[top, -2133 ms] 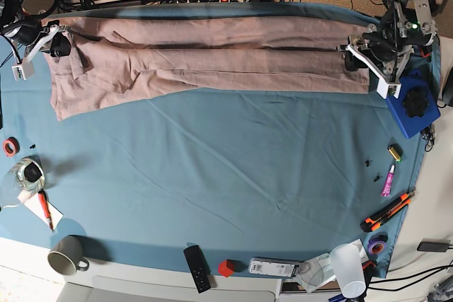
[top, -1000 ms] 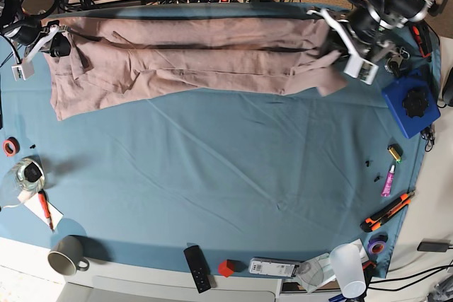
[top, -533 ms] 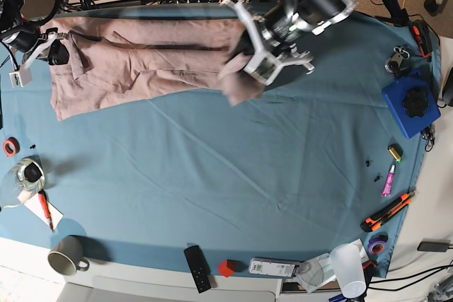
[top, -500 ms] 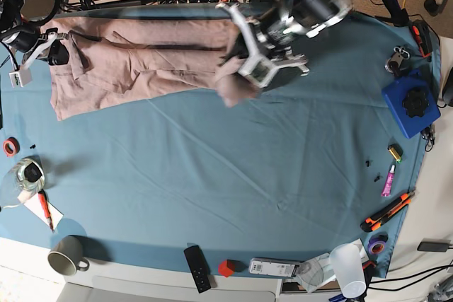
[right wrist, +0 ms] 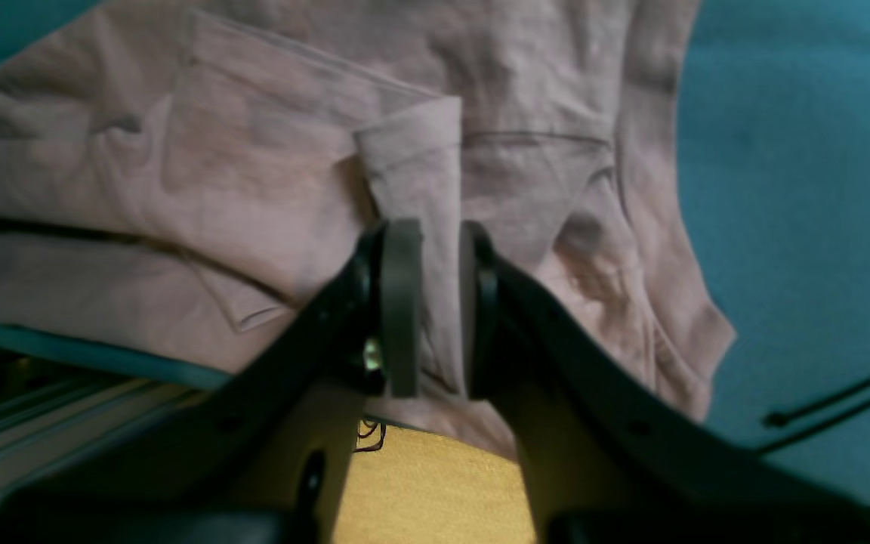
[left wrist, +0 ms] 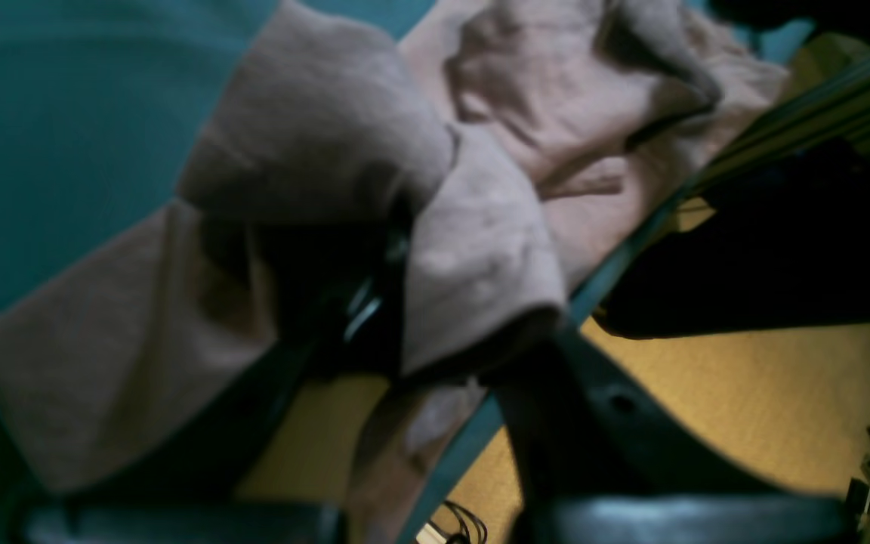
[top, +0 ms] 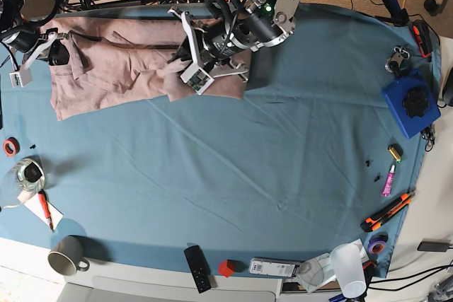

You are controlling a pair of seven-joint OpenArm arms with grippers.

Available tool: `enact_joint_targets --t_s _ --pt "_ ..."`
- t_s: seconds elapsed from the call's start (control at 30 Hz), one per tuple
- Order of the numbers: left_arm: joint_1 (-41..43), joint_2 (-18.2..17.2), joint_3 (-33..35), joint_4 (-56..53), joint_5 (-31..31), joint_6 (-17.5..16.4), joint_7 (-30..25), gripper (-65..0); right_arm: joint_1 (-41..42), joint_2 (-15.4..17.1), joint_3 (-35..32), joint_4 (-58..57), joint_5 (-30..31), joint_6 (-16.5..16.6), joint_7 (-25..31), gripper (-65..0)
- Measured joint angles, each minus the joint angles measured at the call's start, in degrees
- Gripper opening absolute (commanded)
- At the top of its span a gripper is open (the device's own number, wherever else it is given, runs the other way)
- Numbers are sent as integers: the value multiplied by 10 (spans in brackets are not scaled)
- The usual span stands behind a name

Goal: Fold the T-shirt properly

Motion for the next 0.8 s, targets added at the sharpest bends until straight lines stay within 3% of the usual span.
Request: enact_joint_targets --t_s 0.1,0.2,0.27,0.53,0.67,0.8 --pt "1 0 0 -1 6 0 2 -630 0 0 0 0 0 0 0 -553" --pt "1 0 0 0 6 -10 2 -425 0 0 0 0 0 0 0 -553" --pt "1 0 0 -1 5 -10 -1 -362 0 0 0 0 -1 0 0 -553" --pt "5 2 0 75 -42 -8 9 -382 0 0 0 0 0 0 0 -553" --pt "5 2 1 92 5 37 7 -499 0 0 0 0 0 0 0 -553" --pt "13 -9 1 92 67 52 14 -616 0 0 0 0 0 0 0 -553"
